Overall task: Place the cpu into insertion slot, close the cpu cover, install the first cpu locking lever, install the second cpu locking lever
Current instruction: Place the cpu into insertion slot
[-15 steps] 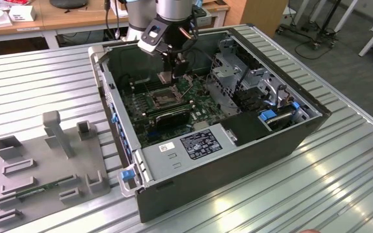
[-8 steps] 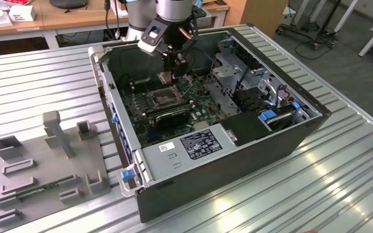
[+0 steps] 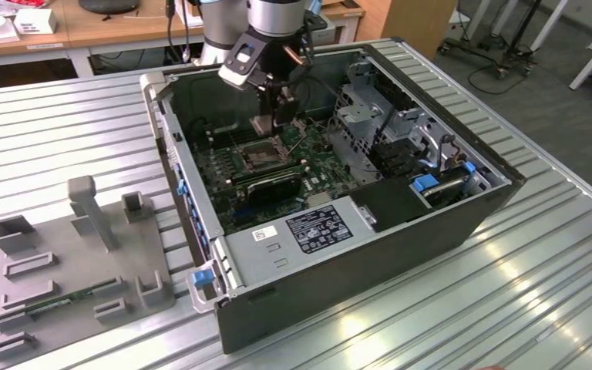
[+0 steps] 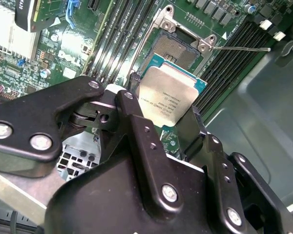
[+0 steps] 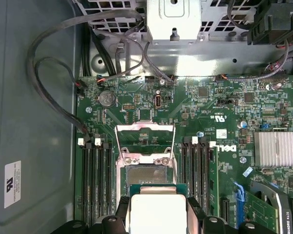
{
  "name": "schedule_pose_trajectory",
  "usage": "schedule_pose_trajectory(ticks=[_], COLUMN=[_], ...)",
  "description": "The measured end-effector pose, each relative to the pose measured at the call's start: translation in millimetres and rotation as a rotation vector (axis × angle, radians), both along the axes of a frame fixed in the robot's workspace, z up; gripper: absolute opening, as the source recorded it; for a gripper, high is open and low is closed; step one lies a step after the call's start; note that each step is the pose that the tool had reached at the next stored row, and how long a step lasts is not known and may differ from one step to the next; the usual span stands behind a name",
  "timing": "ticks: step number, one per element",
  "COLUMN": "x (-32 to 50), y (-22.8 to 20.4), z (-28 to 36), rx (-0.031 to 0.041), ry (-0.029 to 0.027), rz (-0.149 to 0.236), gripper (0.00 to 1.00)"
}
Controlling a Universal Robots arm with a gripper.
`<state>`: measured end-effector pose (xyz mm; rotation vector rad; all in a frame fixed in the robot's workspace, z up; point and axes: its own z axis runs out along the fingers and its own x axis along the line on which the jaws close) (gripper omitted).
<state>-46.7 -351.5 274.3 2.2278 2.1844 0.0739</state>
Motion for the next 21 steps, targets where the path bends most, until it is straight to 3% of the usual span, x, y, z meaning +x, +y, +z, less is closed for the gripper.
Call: schedule_pose_trajectory(ticks=[3,15,21], x=[0.0,0.0,0.0], y=[0.0,0.0,0.0], z=[-3.1,-3.6,-10.6], rx=[-0.0002,-0.0001,-0.0003], ry=[0.0001,0.0001,0.0001], rz=[0.0,0.0,0.0], gripper=[0.54,0.54,0.54])
